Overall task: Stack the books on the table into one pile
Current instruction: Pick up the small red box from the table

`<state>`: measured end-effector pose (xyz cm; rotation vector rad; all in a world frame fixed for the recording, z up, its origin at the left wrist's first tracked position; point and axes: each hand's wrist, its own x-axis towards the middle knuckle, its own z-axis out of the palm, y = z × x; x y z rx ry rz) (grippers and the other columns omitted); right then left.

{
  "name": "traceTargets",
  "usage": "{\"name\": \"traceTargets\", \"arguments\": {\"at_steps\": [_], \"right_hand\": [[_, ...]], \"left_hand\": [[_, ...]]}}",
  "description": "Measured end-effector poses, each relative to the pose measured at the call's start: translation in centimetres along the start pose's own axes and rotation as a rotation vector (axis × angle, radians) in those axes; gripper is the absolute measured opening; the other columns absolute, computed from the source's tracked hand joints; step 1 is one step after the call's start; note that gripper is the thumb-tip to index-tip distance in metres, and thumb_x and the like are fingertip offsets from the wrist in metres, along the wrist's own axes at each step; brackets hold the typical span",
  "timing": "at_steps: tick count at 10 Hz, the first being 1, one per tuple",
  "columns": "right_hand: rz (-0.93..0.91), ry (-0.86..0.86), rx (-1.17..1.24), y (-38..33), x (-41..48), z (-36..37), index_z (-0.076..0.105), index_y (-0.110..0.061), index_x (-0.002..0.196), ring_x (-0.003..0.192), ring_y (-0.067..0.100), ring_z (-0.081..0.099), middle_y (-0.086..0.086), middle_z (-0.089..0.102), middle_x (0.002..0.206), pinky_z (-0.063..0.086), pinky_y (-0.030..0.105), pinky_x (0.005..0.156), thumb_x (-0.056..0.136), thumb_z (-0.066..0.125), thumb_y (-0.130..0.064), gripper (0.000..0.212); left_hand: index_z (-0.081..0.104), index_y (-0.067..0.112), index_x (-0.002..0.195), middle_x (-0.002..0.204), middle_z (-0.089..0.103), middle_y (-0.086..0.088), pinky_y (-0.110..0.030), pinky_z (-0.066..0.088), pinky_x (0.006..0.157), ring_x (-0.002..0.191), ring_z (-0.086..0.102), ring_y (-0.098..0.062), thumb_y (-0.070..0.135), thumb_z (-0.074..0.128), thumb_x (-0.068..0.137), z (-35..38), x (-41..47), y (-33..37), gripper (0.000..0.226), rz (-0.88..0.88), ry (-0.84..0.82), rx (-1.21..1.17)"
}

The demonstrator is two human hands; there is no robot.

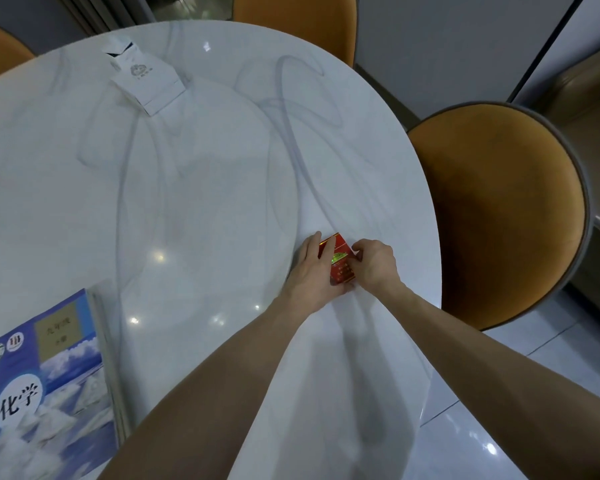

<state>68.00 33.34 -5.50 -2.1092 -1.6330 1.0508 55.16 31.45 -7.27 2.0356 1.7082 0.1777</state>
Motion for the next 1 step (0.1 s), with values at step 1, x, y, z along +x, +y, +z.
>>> {"name": "traceTargets", "arguments": {"at_steps": [1], "right_hand": [[0.017,0.003,-0.006,-0.15,0.03,-0.39,0.057,-0.005,0.123,0.106,0.032,0.06,0.016,0.062,0.118,0.047,0.032,0.082,0.091,0.052,-0.013,0.033]], "left_hand": [[0.03,0.015,0.143,0.15,0.028,-0.01,-0.037,0.024,0.116,0.142,0.019,-0.024,0.052,0.063,0.078,-0.75,-0.4,0.33,0.081,0.008,0.071,-0.036]]}}
